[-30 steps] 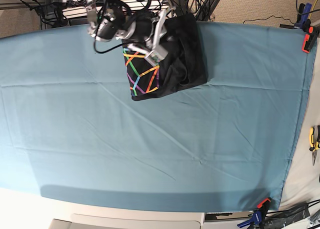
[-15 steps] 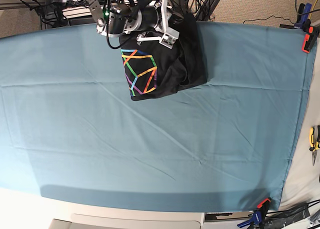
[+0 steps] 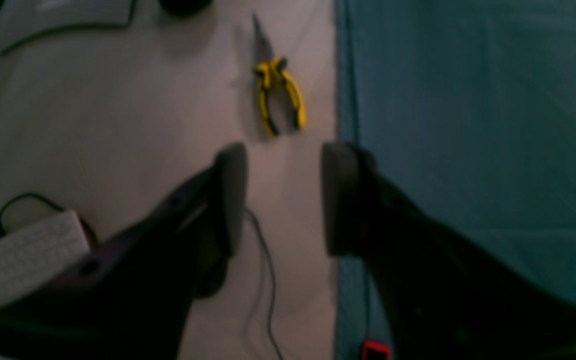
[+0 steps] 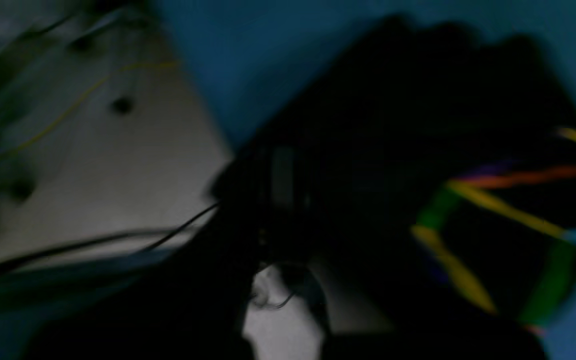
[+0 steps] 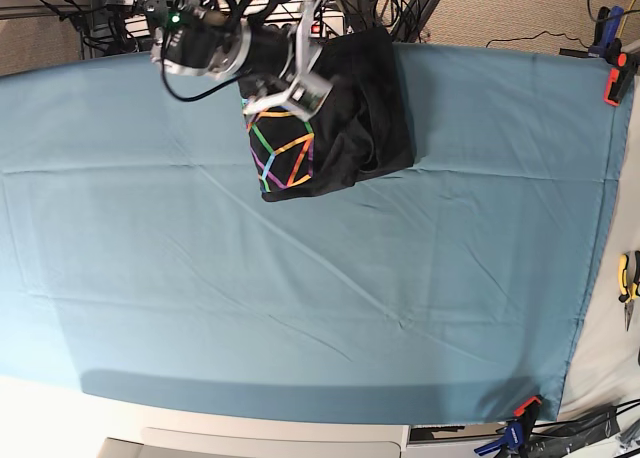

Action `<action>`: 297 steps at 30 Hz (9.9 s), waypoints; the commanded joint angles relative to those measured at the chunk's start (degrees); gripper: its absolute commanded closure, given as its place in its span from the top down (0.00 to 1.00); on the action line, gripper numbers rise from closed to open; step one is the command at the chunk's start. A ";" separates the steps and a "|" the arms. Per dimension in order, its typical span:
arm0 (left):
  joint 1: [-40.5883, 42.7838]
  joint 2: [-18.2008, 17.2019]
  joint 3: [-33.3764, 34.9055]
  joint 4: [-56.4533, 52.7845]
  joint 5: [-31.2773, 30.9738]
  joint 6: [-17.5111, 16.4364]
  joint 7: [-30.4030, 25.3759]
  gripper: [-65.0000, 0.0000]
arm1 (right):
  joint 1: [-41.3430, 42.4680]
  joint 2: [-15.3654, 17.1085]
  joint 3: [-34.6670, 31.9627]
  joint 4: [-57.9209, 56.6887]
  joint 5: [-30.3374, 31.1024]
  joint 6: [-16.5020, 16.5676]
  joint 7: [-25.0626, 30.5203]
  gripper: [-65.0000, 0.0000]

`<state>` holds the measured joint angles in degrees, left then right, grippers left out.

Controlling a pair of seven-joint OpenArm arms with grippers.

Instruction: Fold the T-shirt properly

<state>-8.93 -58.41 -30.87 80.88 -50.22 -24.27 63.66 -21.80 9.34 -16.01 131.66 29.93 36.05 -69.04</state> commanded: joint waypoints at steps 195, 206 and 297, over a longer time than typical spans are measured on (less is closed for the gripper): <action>32.87 6.40 -0.74 1.25 -34.78 -11.10 15.28 0.40 | 25.44 -12.20 21.33 -38.66 6.40 -14.19 -3.43 0.00; 33.51 16.50 6.03 7.02 -34.78 -10.75 13.92 0.40 | 25.44 -12.20 21.31 -38.66 6.43 -12.96 -3.43 0.00; 37.99 40.50 34.71 40.76 4.26 9.11 -5.20 0.64 | 25.44 -12.20 21.33 -38.66 4.96 -12.02 -3.41 0.00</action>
<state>28.88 -17.78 3.99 120.75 -45.04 -14.96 59.42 2.57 -2.90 5.30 92.01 34.33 23.79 -73.23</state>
